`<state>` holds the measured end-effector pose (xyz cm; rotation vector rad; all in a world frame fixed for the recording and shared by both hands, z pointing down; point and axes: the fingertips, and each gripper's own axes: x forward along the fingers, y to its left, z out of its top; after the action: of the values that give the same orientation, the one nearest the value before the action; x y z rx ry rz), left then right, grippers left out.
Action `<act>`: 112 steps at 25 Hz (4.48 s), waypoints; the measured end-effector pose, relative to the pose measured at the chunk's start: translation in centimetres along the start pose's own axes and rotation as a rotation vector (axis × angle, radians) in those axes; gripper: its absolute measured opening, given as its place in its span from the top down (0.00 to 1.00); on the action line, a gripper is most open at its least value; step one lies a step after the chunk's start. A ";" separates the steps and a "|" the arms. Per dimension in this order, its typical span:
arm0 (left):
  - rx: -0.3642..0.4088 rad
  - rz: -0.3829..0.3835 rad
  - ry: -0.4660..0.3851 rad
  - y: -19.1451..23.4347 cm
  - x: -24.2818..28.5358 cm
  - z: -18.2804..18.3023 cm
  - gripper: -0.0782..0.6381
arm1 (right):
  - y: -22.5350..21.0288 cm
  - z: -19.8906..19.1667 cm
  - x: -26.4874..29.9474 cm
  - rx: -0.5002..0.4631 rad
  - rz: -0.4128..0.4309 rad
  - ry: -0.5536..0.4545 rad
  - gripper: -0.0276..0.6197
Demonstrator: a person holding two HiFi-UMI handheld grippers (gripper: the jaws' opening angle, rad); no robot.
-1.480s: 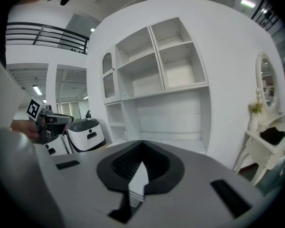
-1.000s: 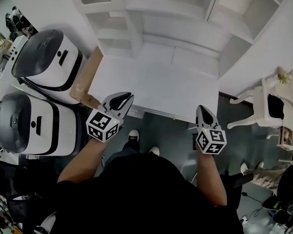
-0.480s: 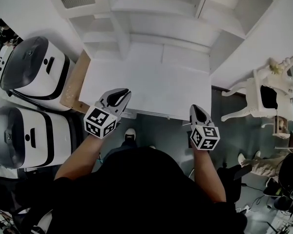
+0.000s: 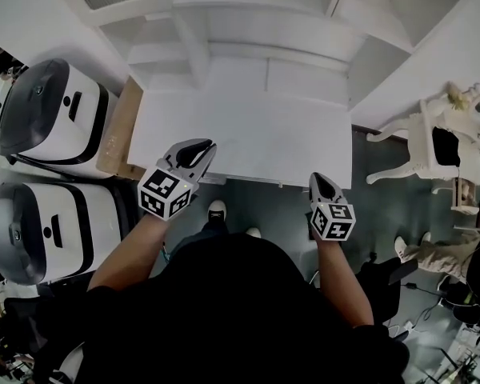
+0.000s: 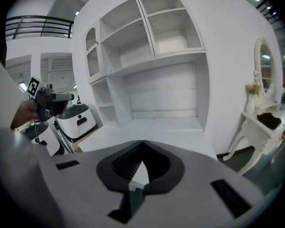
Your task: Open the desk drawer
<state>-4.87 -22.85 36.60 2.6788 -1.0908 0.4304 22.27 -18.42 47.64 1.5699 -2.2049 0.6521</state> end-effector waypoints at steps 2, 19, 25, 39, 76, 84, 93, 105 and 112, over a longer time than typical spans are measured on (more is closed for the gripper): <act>-0.002 -0.007 0.014 0.1 0.4 -0.5 0.83 | -0.3 -1.3 0.4 0.004 -0.003 0.025 0.95; 0.000 -0.010 0.119 1.9 3.6 -4.9 0.83 | 0.1 -10.5 4.0 0.012 0.046 0.225 0.93; -0.021 -0.011 0.139 2.1 4.8 -6.1 0.83 | -0.3 -13.4 5.1 0.027 0.054 0.289 0.92; -0.044 -0.026 0.185 2.2 6.4 -8.1 0.83 | -0.4 -19.7 8.6 0.048 0.089 0.451 0.86; -0.076 -0.049 0.318 4.9 7.7 -13.1 0.83 | -2.4 -30.0 17.7 0.087 0.006 0.614 0.72; -0.079 -0.051 0.345 5.5 6.9 -14.3 0.83 | -2.5 -30.8 18.6 0.116 -0.026 0.603 0.71; -0.081 -0.067 0.365 5.3 6.8 -15.3 0.83 | -2.9 -31.3 19.5 0.126 -0.058 0.596 0.74; -0.079 -0.094 0.360 4.7 8.1 -15.4 0.83 | -3.5 -31.8 20.1 0.140 -0.095 0.603 0.84; -0.079 -0.101 0.363 4.0 8.5 -15.6 0.83 | -3.4 -31.9 20.1 0.115 -0.083 0.592 0.84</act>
<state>-4.85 -26.33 54.46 2.4429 -0.8440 0.7982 19.75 -17.36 85.40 1.2908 -1.6793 1.0717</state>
